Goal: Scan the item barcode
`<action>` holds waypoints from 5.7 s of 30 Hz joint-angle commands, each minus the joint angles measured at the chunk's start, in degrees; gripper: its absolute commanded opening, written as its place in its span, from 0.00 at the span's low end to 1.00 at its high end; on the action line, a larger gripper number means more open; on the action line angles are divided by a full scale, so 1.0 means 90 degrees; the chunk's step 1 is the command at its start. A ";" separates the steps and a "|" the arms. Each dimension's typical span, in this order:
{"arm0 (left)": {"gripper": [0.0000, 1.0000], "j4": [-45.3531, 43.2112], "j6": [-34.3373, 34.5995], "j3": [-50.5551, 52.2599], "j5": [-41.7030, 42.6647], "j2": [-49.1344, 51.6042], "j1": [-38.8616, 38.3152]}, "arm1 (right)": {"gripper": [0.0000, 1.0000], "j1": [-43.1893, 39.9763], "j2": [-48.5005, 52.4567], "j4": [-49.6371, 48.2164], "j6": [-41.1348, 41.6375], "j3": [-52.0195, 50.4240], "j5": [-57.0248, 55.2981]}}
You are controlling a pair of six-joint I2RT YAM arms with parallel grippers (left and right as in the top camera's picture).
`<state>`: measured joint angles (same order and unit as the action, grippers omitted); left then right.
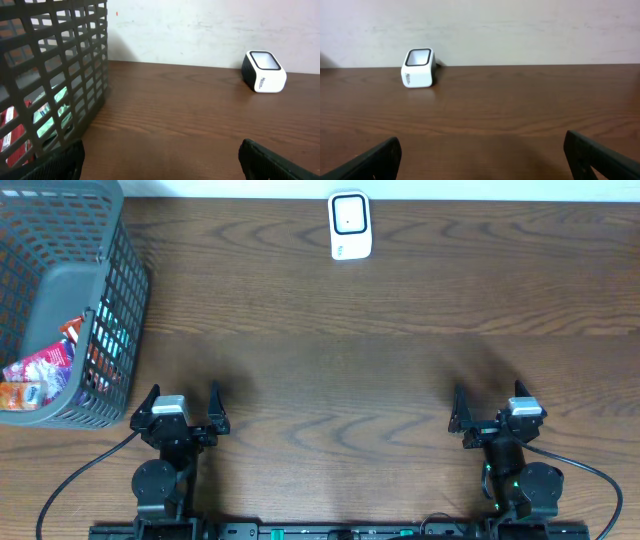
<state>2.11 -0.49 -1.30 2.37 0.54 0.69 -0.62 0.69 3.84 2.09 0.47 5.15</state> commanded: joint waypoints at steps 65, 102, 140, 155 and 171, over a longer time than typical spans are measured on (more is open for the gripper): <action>0.98 0.5678 0.0942 -1.3503 0.0083 1.0193 0.2754 | 0.99 -0.0051 -0.0017 0.0019 -0.0097 -0.0017 0.0017; 0.98 0.7065 0.1518 -1.3512 -0.0476 1.3381 0.3254 | 0.99 -0.0051 -0.0017 0.0019 -0.0097 -0.0017 0.0017; 0.57 0.7240 0.2142 -1.3104 -0.0510 1.5229 0.2652 | 0.99 -0.0051 -0.0017 0.0019 -0.0097 -0.0017 0.0015; 0.07 0.7524 0.2137 -1.3248 -0.0481 1.4826 0.2727 | 0.99 -0.0051 -0.0017 0.0019 -0.0097 -0.0017 0.0015; 0.07 0.5855 0.2674 -1.3486 -0.0440 1.1521 0.2922 | 0.99 -0.0051 -0.0017 0.0019 -0.0097 -0.0017 0.0015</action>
<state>55.99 19.38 -121.30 -1.69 109.30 26.96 -0.62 0.73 3.84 2.07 0.45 5.15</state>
